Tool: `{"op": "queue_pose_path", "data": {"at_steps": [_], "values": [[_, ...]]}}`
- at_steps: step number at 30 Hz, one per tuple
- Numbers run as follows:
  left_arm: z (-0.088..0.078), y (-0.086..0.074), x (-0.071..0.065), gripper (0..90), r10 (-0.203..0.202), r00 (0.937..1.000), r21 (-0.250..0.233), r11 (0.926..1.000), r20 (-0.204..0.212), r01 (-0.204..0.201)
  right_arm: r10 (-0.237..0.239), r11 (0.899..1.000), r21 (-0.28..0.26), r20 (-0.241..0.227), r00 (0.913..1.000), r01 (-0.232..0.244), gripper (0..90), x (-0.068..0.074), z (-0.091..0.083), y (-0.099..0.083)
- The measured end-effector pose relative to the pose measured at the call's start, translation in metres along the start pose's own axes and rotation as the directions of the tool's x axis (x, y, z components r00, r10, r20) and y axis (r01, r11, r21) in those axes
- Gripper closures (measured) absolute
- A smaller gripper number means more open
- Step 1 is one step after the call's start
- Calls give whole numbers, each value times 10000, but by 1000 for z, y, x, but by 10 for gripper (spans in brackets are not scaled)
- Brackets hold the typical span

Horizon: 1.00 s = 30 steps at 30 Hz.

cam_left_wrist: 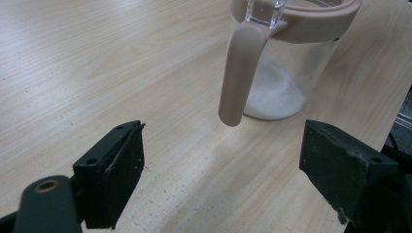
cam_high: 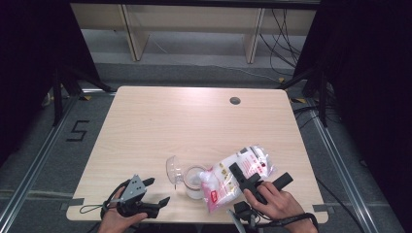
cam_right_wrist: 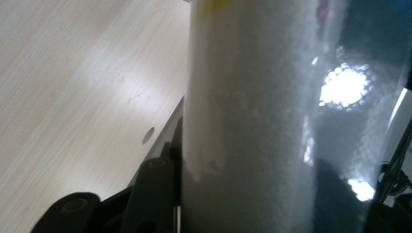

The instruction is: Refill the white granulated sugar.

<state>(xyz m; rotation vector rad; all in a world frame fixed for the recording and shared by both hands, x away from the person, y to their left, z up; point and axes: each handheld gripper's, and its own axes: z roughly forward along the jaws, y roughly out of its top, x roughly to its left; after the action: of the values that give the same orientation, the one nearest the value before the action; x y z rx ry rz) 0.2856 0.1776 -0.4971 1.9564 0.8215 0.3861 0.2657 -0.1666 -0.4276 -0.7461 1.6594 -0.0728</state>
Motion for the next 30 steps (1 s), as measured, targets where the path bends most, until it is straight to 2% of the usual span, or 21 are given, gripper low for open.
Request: {"op": "queue_pose_path", "data": {"at_steps": [30], "values": [[0,0,0,162,66,10000,50,10000,-21,-65,10,10000,38,18,10000,-10,658,1,-3,-2]]}}
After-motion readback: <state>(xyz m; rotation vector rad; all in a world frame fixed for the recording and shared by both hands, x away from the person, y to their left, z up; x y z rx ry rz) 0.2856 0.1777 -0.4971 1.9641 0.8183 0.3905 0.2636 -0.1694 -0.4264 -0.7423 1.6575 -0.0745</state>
